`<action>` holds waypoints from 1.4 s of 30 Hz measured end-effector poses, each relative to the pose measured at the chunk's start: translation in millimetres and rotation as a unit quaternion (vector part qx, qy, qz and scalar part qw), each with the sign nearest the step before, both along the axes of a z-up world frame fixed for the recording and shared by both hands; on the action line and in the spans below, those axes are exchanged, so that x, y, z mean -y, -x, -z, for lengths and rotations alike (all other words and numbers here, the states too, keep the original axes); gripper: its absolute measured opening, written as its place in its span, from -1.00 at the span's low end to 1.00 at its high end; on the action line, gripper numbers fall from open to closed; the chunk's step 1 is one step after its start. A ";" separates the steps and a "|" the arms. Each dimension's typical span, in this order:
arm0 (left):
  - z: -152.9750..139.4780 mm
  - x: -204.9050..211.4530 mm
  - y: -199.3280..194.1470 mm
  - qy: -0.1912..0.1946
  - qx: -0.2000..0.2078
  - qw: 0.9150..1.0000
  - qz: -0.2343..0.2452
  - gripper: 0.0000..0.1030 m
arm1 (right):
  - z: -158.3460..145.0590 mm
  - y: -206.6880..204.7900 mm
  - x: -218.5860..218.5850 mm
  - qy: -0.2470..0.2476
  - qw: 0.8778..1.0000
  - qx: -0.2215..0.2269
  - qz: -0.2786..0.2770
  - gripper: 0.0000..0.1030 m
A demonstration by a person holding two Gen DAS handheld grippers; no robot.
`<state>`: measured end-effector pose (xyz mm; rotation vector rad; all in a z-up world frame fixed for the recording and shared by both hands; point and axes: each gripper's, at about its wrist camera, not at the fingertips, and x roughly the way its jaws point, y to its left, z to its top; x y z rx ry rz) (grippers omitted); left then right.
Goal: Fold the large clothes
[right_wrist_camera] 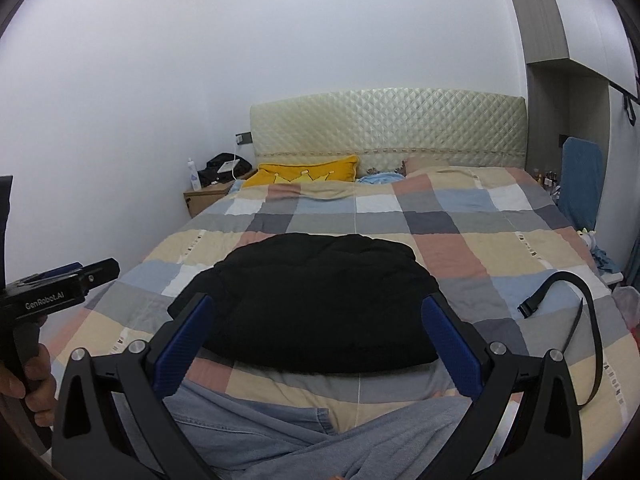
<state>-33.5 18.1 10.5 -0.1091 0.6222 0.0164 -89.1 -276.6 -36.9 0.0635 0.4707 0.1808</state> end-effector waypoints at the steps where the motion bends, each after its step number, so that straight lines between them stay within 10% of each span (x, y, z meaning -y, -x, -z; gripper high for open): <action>1: 1.0 0.5 -0.3 -0.001 -0.001 1.000 0.002 0.69 | 1.0 -0.8 -1.3 0.001 1.000 -0.002 0.000 0.99; 42: 24.3 10.9 -9.4 0.007 -0.046 0.999 0.013 0.69 | 20.0 -20.8 2.4 0.019 0.999 -0.039 0.015 1.00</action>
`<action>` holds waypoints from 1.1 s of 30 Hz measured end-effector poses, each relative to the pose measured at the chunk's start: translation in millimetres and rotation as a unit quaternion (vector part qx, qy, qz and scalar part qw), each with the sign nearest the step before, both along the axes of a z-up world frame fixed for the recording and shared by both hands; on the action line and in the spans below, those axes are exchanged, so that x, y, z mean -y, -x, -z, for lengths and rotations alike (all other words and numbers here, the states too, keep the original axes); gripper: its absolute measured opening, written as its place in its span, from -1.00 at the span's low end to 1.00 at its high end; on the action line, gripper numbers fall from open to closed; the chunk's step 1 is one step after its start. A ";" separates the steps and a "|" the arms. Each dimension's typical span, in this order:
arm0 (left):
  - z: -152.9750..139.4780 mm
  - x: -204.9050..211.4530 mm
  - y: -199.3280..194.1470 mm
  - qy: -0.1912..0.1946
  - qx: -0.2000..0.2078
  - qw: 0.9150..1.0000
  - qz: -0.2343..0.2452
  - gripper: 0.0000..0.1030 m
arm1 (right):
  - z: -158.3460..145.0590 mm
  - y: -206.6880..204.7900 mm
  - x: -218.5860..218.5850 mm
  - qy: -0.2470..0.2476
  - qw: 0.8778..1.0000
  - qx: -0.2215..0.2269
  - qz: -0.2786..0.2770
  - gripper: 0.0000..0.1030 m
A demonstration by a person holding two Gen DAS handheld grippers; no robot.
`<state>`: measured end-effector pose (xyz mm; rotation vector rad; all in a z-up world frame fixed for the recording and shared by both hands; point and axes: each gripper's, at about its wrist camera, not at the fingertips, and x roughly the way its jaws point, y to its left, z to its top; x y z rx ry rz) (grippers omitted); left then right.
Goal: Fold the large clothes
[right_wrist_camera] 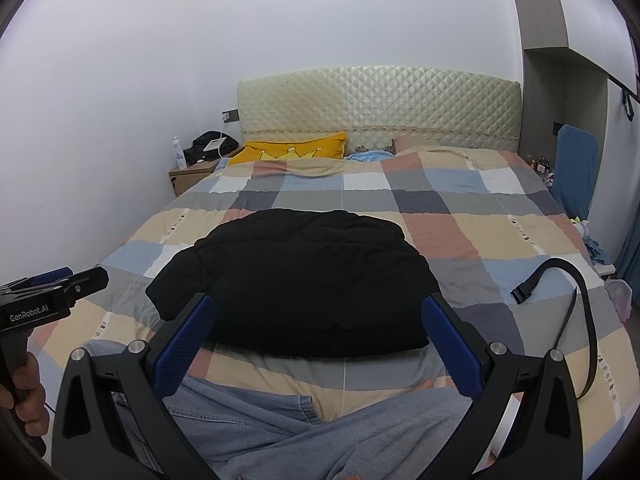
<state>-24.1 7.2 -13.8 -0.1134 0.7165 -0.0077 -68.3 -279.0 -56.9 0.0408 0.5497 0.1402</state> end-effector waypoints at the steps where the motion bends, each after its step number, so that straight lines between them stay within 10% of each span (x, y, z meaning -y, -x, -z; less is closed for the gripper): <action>1: 0.1 -0.3 0.2 0.000 0.000 1.000 -0.001 0.69 | -0.1 -0.2 0.3 0.000 1.000 0.000 0.001 1.00; 33: 3.6 2.9 -1.9 -0.004 0.007 1.000 0.018 0.69 | -1.5 4.0 -2.5 -0.002 1.000 0.016 0.026 1.00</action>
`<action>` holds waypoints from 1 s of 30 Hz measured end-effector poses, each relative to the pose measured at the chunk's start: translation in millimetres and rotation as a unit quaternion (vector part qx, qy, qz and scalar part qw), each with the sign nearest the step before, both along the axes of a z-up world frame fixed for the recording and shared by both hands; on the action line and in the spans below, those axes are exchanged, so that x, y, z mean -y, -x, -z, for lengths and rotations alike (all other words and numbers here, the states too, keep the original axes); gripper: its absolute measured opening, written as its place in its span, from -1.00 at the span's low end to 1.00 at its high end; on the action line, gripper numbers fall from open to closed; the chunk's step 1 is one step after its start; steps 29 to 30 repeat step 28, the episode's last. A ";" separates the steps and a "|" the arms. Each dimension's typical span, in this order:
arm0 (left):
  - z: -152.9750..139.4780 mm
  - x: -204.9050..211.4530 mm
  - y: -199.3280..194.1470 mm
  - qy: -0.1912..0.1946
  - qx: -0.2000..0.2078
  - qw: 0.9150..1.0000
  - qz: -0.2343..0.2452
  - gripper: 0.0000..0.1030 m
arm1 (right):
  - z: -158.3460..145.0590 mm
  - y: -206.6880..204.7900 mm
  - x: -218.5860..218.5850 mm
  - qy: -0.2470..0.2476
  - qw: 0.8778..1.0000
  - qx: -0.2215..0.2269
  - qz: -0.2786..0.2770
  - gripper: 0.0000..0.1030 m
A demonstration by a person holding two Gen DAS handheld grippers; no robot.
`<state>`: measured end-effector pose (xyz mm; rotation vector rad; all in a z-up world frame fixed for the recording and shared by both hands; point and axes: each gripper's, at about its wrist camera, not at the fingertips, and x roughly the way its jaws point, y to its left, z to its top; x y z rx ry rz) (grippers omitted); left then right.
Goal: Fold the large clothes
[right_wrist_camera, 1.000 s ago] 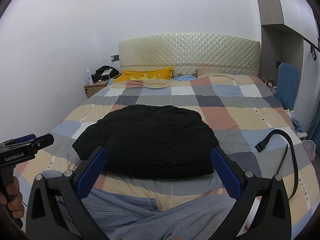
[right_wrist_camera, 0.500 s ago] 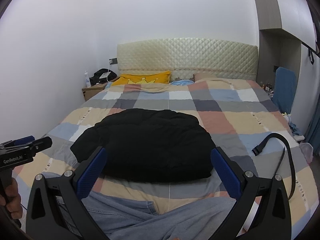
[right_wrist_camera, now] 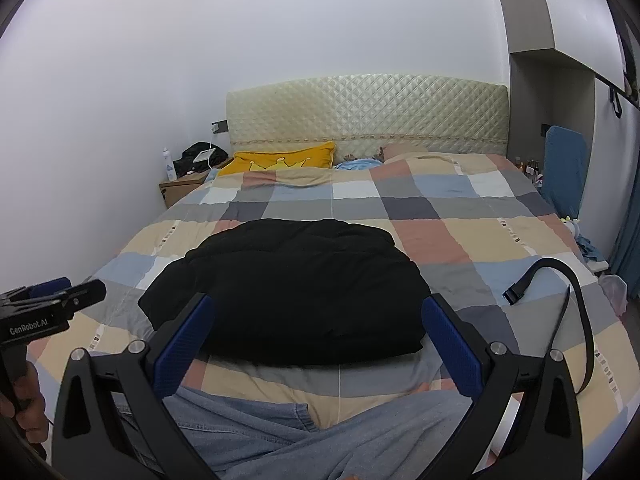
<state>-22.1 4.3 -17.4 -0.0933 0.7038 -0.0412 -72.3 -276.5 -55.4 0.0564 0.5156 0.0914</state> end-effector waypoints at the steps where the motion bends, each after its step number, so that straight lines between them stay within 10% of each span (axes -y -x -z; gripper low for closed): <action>1: 0.2 0.6 -0.5 0.000 0.000 1.000 0.000 0.69 | -0.2 0.5 0.4 0.000 1.000 0.000 0.001 1.00; 30: 3.1 1.9 -3.5 0.009 -0.006 1.000 0.010 0.69 | -2.8 3.7 2.8 -0.004 1.000 0.003 0.000 1.00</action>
